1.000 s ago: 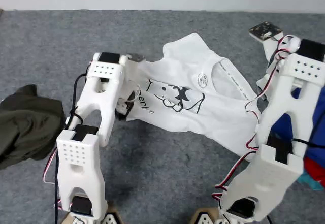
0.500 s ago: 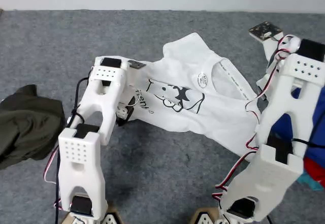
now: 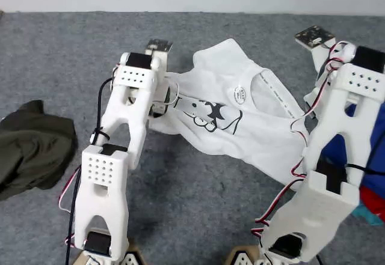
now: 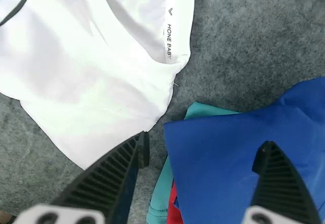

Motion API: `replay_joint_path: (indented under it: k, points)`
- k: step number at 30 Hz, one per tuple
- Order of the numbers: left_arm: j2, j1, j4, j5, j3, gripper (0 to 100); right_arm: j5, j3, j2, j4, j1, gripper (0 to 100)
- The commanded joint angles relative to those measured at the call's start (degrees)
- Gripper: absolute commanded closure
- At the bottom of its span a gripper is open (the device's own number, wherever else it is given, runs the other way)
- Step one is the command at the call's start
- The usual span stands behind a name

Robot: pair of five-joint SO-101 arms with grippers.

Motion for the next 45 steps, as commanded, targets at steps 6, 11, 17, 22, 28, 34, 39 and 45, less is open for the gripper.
replay_joint_path:
  k: [6,11,17,22,28,34,39,45]
  points:
    - [1.7,3.3,3.0,1.1,-4.2,91,-0.6,-2.4,-0.2,2.2,-0.8,66.9]
    - [1.5,2.7,2.9,1.1,2.2,84,-0.5,-2.4,-0.2,2.2,-0.6,66.9]
    - [0.7,2.8,2.9,0.9,6.4,82,-0.6,-2.4,-0.1,2.2,-0.7,67.0]
    - [1.0,2.7,2.6,1.0,7.3,82,-0.6,-2.4,-0.1,2.2,-0.7,67.0]
    - [4.1,2.7,2.8,0.5,7.4,85,-0.6,-2.4,-0.1,2.2,-0.7,67.0]
    - [10.0,3.2,3.0,-8.3,7.3,98,-0.6,-2.4,-0.1,2.2,-0.4,67.0]
    - [7.7,2.6,3.0,-8.4,9.8,99,-0.6,-2.4,-0.1,2.2,-0.5,67.0]
    - [-0.8,3.0,3.0,-10.5,21.5,99,-0.6,-2.4,-0.1,2.2,-0.6,67.0]
